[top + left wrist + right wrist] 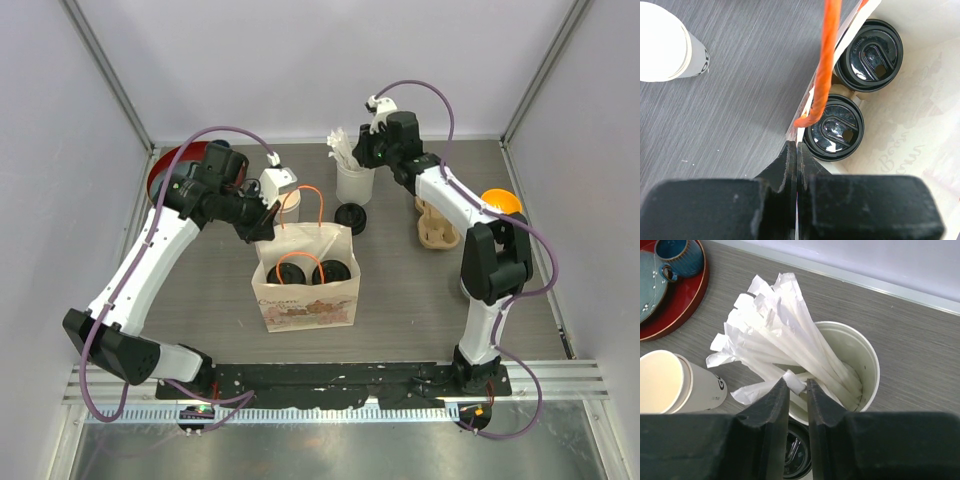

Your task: Pack the takeout coffee

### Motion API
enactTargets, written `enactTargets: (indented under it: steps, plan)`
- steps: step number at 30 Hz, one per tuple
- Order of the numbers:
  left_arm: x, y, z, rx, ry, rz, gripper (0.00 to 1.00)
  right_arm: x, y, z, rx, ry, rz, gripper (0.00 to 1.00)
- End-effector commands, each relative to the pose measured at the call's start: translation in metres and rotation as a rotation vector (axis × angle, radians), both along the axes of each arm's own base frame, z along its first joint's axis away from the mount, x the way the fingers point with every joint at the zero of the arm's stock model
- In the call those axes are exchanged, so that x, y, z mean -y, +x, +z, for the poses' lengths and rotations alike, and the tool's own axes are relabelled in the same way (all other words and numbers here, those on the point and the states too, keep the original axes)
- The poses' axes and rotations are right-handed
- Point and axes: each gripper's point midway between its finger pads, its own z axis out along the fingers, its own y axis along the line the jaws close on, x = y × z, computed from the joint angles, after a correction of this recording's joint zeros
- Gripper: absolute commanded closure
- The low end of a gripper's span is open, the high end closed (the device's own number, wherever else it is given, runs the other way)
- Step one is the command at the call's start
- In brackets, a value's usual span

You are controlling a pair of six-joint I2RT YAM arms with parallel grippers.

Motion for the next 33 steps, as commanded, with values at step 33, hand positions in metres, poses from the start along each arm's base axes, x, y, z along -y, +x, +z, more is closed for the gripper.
enactTargets:
  steps: [33]
  plan:
    - [0.000,-0.001,0.016,0.042,-0.022,-0.010,1.00,0.066,-0.091,0.254,0.499,-0.111,-0.066,0.99]
